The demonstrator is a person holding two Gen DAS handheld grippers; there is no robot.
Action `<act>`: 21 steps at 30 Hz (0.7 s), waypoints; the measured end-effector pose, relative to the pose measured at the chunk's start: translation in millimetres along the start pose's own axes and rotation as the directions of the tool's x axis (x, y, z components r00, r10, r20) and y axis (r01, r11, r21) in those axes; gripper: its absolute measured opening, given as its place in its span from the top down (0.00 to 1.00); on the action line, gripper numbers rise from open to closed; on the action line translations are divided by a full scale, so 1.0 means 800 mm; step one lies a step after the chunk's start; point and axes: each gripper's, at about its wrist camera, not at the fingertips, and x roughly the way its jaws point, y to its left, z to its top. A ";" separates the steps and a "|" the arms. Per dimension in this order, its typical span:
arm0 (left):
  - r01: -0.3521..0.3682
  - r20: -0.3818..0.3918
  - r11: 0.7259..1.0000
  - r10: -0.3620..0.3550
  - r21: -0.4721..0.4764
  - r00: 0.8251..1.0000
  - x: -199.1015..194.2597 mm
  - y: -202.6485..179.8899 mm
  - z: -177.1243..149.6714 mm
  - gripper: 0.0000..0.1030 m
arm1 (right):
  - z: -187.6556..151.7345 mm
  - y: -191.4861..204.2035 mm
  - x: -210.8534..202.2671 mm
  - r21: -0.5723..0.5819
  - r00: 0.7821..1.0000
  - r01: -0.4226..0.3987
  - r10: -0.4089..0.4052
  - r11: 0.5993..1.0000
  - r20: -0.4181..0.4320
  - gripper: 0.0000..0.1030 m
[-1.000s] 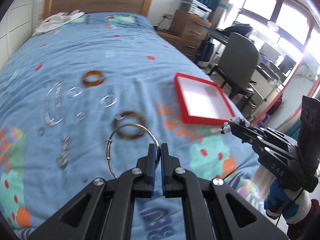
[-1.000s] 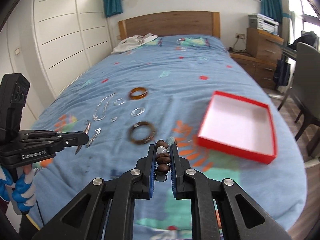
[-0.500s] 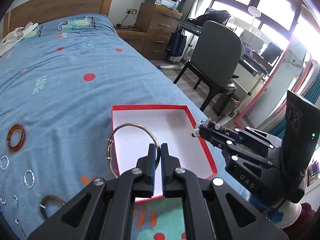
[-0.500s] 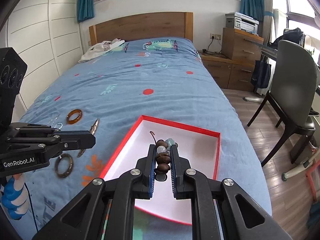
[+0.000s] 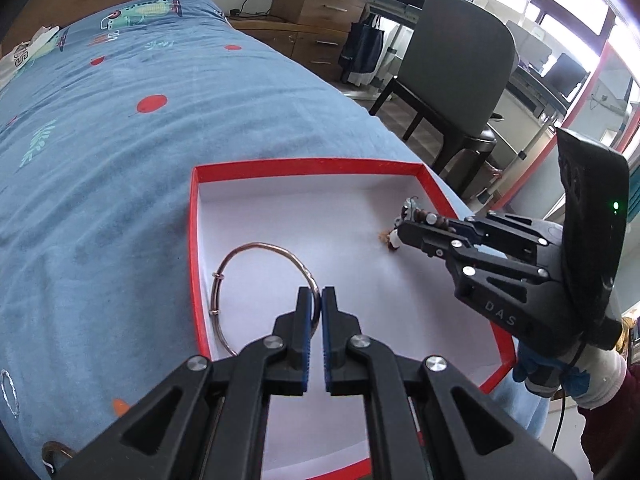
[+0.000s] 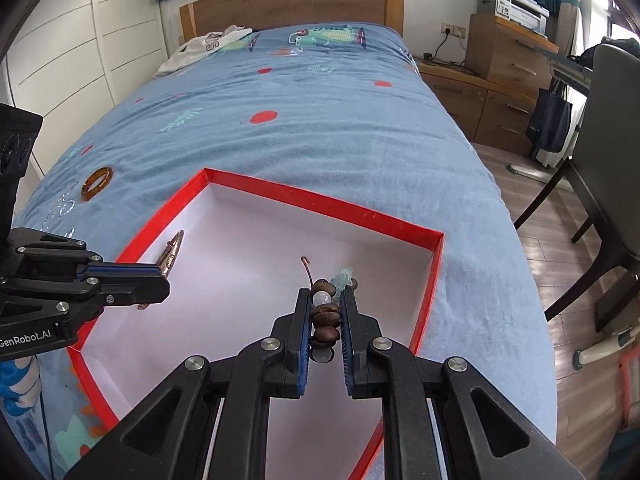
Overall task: Organize jewelry
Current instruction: 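Carry the silver bangle in the left tool and beaded bracelet in the right tool to the red box, then lower the silver bangle into the box with the left tool while the right tool releases the beaded bracelet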
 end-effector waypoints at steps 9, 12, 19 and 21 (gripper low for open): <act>0.031 -0.017 0.999 -0.031 -0.009 0.999 0.015 -0.001 -0.011 0.95 | -0.011 0.007 0.026 -0.091 0.999 0.044 -0.045 0.995 -0.009 0.83; 0.021 -0.013 1.000 -0.021 0.002 1.000 0.017 -0.003 -0.015 0.95 | -0.014 0.009 0.027 -0.121 0.999 0.051 -0.053 0.991 -0.011 0.83; 0.022 -0.013 1.000 -0.022 -0.019 1.000 0.018 0.001 -0.020 0.95 | -0.014 0.008 0.025 -0.149 0.999 0.038 -0.039 0.988 -0.005 0.83; 0.015 -0.013 0.999 -0.016 -0.032 1.000 0.019 0.003 -0.024 0.95 | -0.013 0.010 0.027 -0.156 0.999 0.034 -0.034 0.987 0.003 0.83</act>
